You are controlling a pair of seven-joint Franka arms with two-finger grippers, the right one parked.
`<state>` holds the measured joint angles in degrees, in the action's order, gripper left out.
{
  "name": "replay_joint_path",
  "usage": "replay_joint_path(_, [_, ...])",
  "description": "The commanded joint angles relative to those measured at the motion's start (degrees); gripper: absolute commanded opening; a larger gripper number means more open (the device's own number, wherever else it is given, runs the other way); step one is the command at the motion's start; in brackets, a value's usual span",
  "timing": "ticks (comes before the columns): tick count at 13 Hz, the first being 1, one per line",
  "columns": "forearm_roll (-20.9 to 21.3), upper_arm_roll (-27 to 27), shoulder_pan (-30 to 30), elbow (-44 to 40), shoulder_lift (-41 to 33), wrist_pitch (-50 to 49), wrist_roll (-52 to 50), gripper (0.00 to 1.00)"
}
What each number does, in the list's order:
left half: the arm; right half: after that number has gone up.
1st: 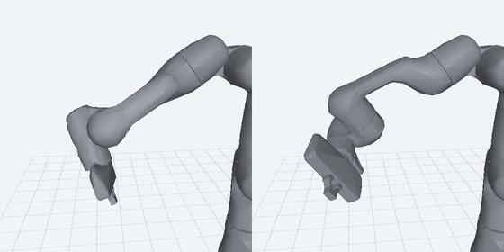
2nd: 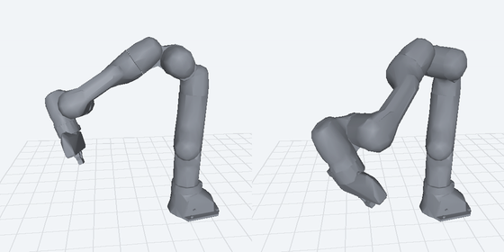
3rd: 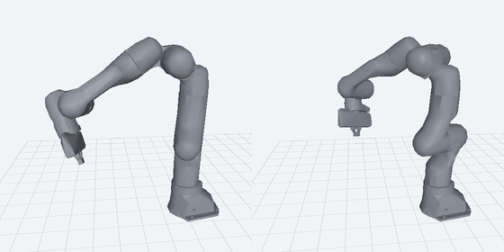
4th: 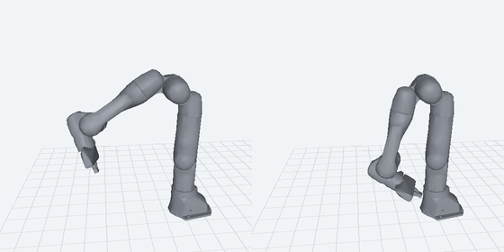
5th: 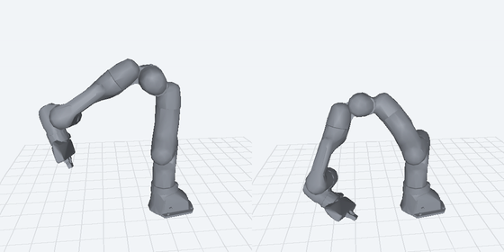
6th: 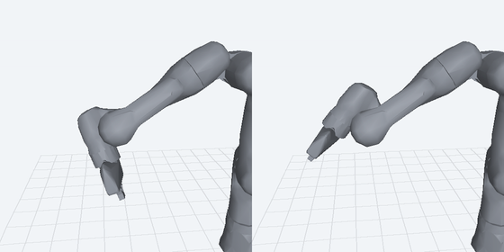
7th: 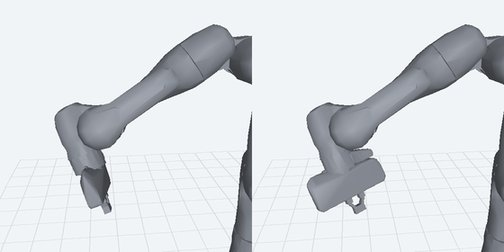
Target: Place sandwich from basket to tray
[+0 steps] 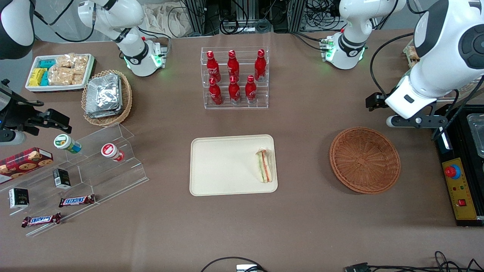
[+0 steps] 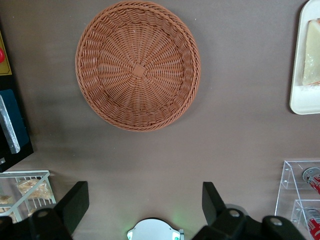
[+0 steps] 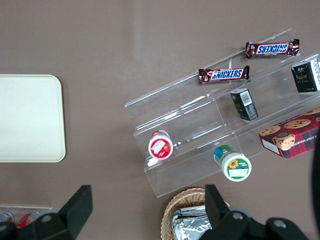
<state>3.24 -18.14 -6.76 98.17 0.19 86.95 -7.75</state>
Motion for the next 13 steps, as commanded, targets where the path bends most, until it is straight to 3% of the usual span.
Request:
replay_joint_path(1, [0.1,8.3,8.1,1.5,-1.9,1.2,0.8,1.0])
replay_joint_path(3, [-0.1,11.5,11.1,1.5,-1.9,2.1,0.8,1.0])
replay_joint_path(13, [-0.2,11.5,11.2,1.4,-1.2,2.3,0.5,1.0])
